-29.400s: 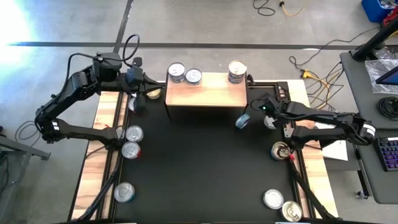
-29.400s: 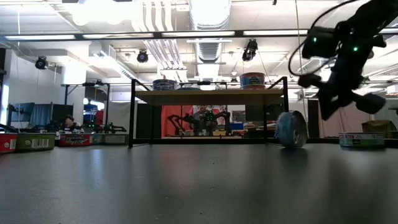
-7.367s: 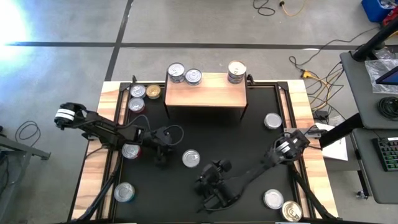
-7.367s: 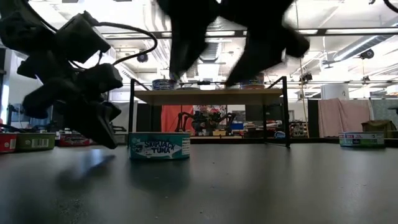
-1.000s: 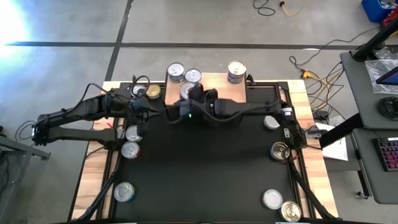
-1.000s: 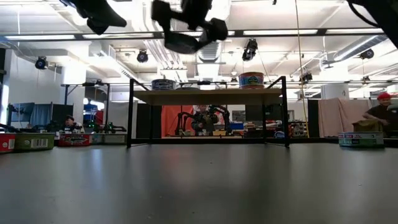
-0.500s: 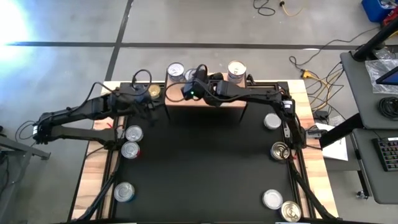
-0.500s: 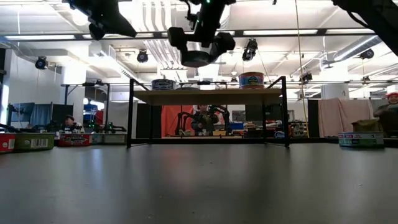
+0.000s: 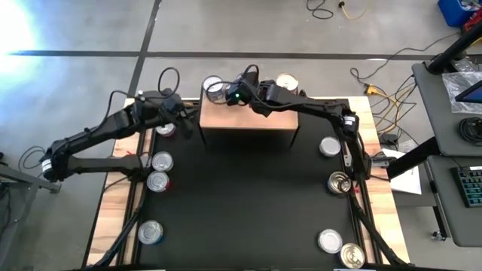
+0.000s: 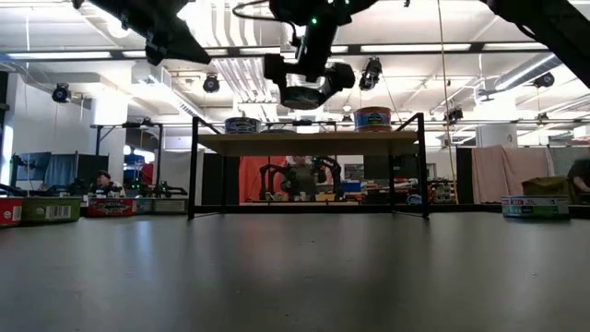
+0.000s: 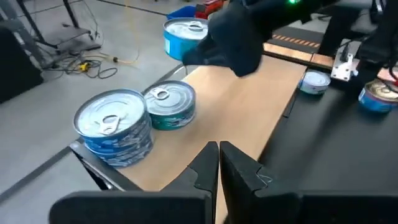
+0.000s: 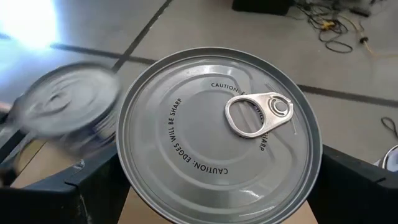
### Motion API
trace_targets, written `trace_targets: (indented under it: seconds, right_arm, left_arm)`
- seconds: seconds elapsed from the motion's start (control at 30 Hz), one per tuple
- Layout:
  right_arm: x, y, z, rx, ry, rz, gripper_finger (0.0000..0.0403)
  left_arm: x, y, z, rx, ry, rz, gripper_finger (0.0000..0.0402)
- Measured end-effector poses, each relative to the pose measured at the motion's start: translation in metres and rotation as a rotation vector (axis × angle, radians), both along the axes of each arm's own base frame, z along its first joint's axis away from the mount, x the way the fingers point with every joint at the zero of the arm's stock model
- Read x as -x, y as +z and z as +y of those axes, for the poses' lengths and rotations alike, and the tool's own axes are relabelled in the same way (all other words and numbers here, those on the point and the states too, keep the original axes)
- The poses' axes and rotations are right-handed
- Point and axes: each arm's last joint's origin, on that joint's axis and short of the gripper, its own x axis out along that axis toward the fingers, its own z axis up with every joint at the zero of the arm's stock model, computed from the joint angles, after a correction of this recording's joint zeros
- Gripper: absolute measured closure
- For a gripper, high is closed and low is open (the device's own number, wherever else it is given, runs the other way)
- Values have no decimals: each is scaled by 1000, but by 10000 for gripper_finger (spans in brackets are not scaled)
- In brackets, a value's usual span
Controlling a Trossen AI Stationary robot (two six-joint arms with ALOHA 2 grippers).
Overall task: Stack canned seafood by type on shelf
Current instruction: Stack the green-blue tuna can on the shelf
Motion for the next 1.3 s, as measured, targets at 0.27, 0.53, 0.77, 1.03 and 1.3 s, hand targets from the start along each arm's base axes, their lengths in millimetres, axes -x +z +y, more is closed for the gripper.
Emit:
trace_targets:
  seconds: [0.27, 0.53, 0.77, 1.03, 1.3]
  right_arm:
    - [4, -3, -19, -11, 3, -22, 25]
    - [-1, -8, -22, 5, 81, -12, 25]
    - [-8, -10, -19, 35, 221, 29, 25]
    - [-8, -18, -20, 46, 237, 64, 25]
    - [-8, -19, -20, 14, 188, -1, 25]
  left_arm:
    - [8, 3, 15, 3, -180, -47, 401]
    - [6, 5, 15, -99, -240, -28, 401]
    - [4, 11, 18, -151, -240, -78, 401]
    - [0, 6, 29, -113, -174, -73, 401]
    - [-7, -1, 35, -79, -170, -50, 401]
